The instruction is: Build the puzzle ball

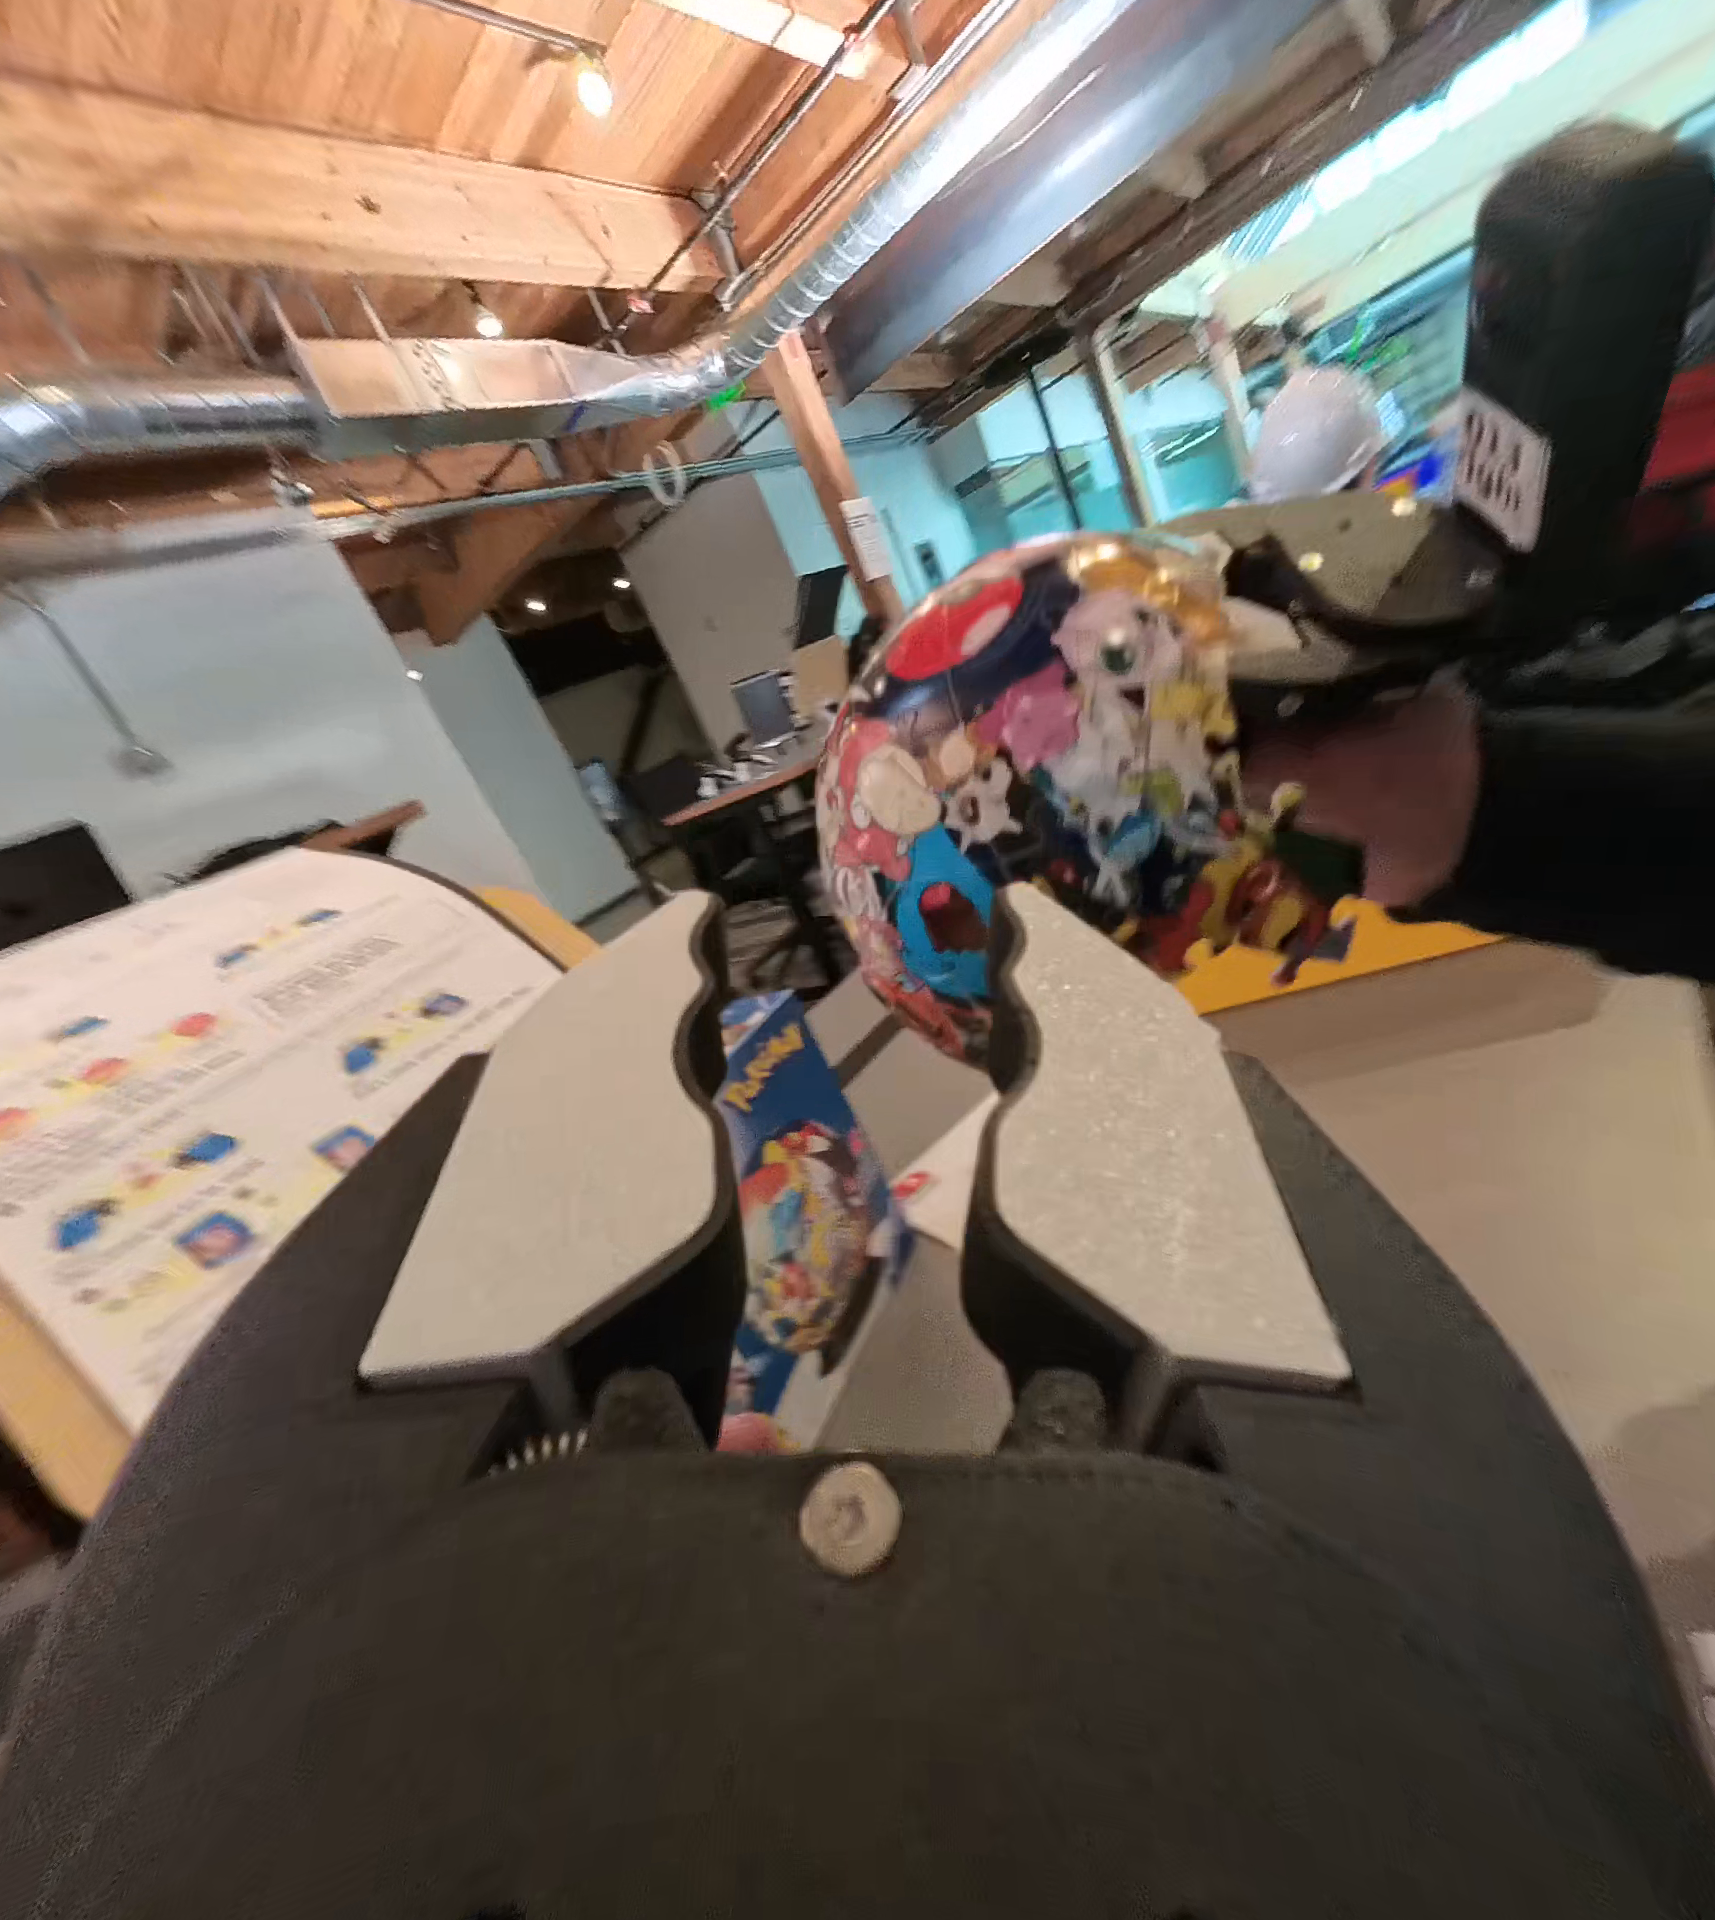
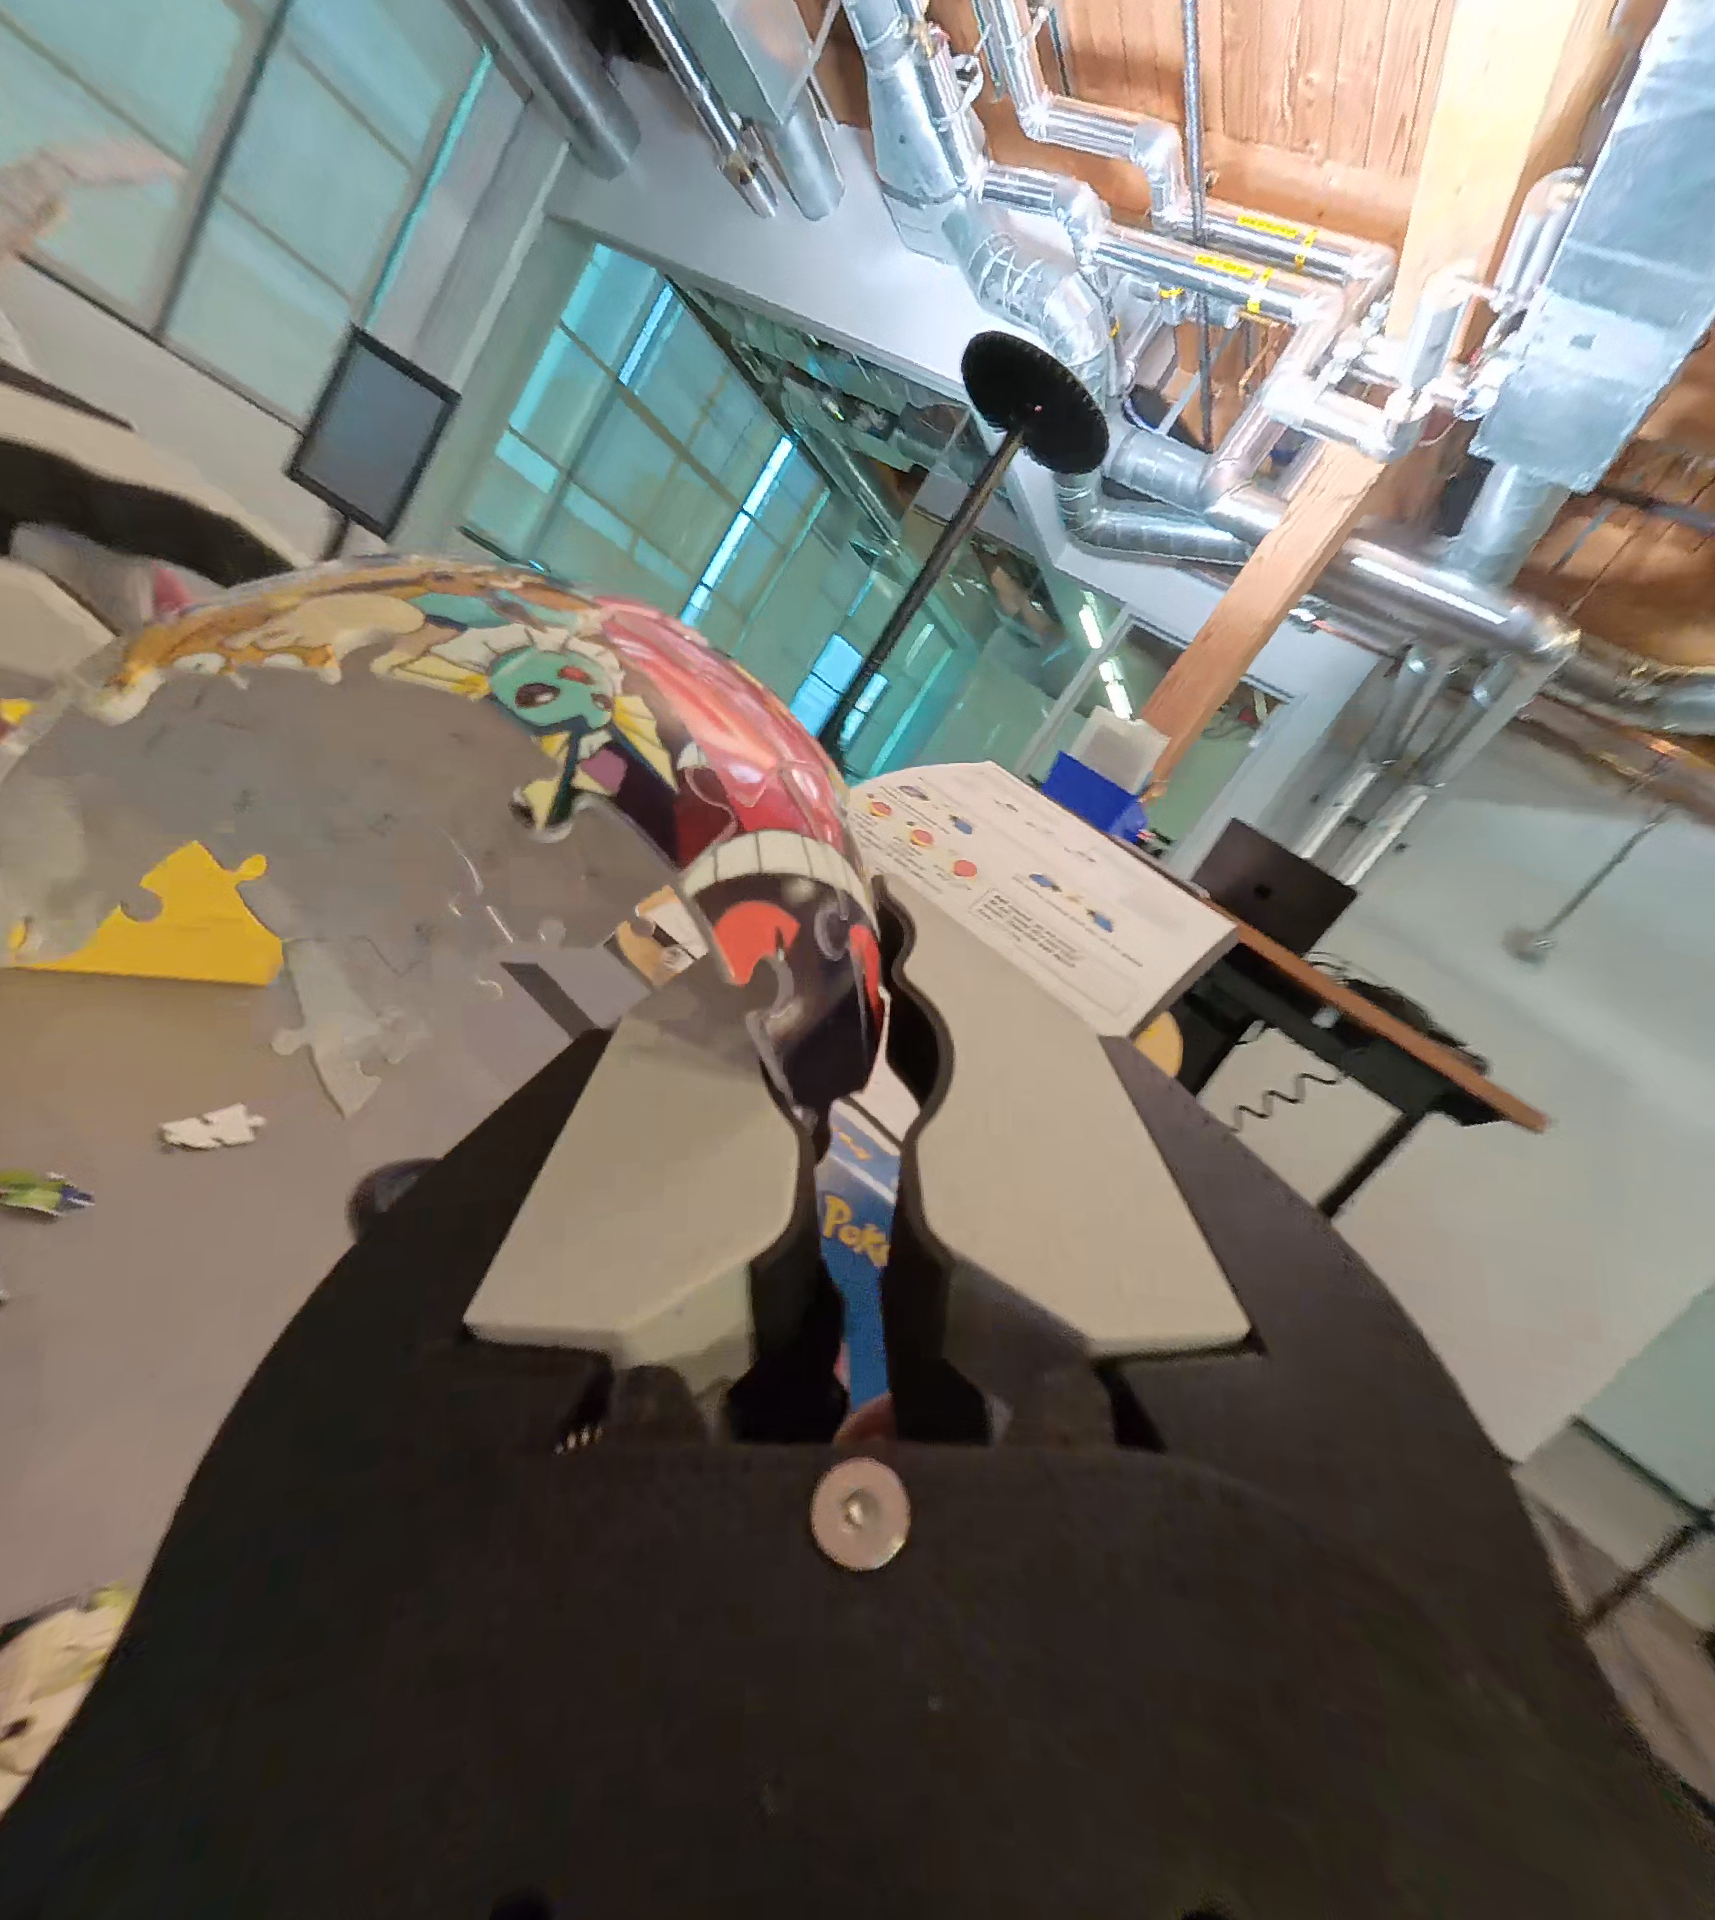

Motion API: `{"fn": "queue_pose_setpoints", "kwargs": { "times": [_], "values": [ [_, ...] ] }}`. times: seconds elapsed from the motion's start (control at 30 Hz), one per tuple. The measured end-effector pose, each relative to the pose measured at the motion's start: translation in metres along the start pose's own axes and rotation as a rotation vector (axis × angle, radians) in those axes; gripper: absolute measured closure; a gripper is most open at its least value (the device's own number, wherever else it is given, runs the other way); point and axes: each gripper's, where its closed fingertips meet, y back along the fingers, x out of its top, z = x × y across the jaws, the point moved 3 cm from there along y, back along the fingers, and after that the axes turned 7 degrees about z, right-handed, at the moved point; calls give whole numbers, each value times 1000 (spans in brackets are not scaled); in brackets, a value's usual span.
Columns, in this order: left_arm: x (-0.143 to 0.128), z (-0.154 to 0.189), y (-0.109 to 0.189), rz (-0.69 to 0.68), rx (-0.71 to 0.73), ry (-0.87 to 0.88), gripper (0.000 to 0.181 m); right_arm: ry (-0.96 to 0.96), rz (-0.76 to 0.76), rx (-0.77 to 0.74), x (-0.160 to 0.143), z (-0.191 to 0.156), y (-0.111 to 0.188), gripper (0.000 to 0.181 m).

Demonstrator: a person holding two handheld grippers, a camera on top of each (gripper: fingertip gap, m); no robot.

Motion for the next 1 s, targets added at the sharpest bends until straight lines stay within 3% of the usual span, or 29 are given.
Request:
{"fn": "queue_pose_setpoints", "kwargs": {
  "times": [0.03, 0.13, 0.4, 0.7, 1.0],
  "values": [
    [1, -2, 2, 9, -17, 54, 132, 49, -13, -8, 1, -1, 0, 180],
    [4, -2, 4, 2, -67, 118, 116, 184, -46, -10, 6, -7, -1, 179],
    [12, 26, -12, -79, -111, -28, 88, 404, -92, -4, 12, -24, -6, 180],
    [4, 32, -15, -189, -108, -207, 92, 546, -155, 39, 6, -49, -15, 180],
    [-16, 34, -16, -330, -70, -386, 97, 525, -254, 84, -9, -71, -24, 178]
  ]
}}
